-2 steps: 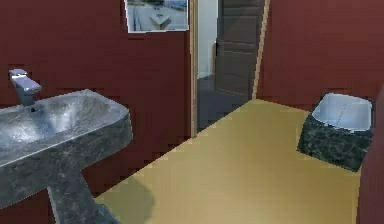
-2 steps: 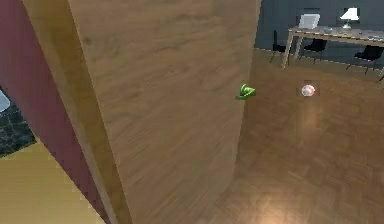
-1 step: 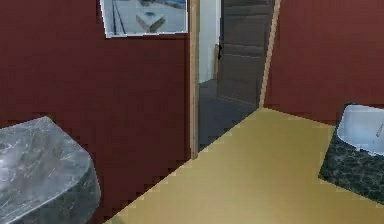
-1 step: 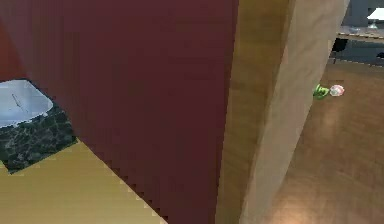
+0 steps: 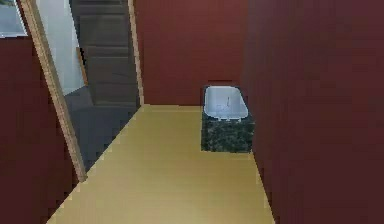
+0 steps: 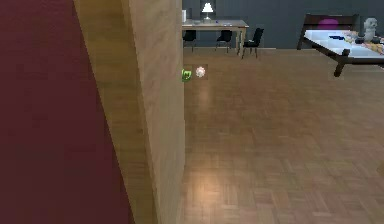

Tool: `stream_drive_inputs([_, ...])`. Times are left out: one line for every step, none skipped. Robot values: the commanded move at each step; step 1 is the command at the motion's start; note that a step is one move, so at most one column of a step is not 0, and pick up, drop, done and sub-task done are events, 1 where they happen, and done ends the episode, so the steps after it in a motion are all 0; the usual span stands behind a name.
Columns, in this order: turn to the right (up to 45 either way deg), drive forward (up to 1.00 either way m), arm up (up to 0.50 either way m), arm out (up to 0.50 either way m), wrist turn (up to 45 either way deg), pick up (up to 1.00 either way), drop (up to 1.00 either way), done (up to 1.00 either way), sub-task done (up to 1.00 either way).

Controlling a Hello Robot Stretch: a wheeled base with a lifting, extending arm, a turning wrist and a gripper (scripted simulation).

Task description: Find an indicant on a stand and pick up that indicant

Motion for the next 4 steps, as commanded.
stream_drive_inputs([3.0, 0.0, 0.0, 0.0, 0.0, 0.0, 0.0, 0.0, 0.0])
stream_drive_inputs([0.0, 0.45, 0.0, 0.0, 0.0, 0.0, 0.0, 0.0, 0.0])
stream_drive_inputs([-27.0, 0.0, 0.0, 0.0, 0.0, 0.0, 0.0, 0.0, 0.0])
stream_drive_inputs([0.0, 1.0, 0.0, 0.0, 0.0, 0.0, 0.0, 0.0, 0.0])
